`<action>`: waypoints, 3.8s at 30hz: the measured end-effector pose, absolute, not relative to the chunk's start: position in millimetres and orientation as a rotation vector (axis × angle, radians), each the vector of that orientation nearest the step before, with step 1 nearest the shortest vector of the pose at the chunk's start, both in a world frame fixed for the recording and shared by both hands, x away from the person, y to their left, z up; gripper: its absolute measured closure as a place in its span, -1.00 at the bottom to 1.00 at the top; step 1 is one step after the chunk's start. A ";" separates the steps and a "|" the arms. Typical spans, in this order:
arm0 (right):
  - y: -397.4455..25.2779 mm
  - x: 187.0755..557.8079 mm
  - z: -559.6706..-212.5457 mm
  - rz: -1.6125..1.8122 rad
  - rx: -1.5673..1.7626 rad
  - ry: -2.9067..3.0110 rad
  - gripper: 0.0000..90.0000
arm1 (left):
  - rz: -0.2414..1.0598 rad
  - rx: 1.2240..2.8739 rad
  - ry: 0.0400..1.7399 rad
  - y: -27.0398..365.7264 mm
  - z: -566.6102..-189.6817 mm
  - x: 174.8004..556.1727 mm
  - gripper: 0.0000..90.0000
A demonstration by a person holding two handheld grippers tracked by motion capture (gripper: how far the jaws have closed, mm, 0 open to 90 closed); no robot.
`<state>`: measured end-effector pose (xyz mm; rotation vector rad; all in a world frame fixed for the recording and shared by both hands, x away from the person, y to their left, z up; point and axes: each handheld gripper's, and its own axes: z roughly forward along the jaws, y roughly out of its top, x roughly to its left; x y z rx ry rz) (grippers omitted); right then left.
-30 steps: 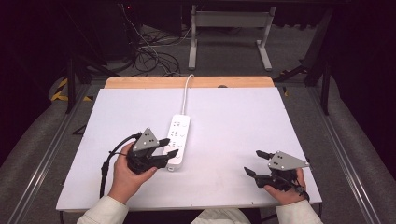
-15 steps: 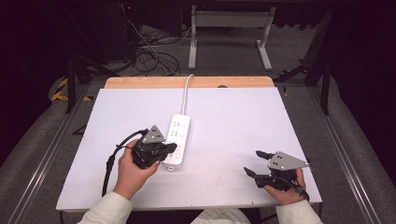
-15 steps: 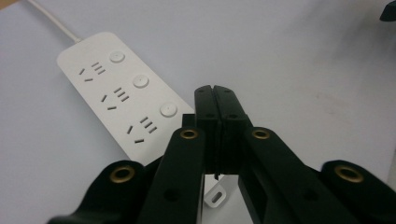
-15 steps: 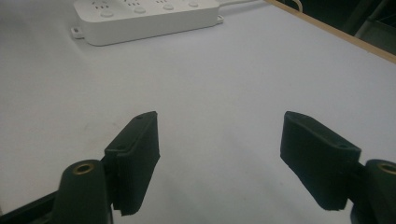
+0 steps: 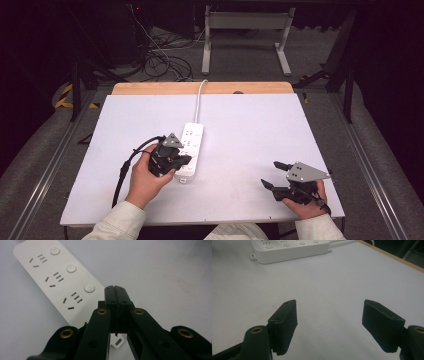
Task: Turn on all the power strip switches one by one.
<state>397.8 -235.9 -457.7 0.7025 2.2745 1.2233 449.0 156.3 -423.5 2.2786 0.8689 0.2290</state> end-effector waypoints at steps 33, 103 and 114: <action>-234.4 397.6 -458.6 1.210 0.688 2.290 -0.38 | 0.181 2.345 0.884 148.7 -446.5 460.2 1.00; -234.7 398.5 -459.8 1.197 0.704 2.287 -0.37 | 0.294 2.223 0.935 141.2 -438.6 477.2 0.99; -234.7 398.4 -460.1 1.197 0.700 2.291 -0.37 | 0.338 2.262 0.959 136.6 -449.3 484.0 1.00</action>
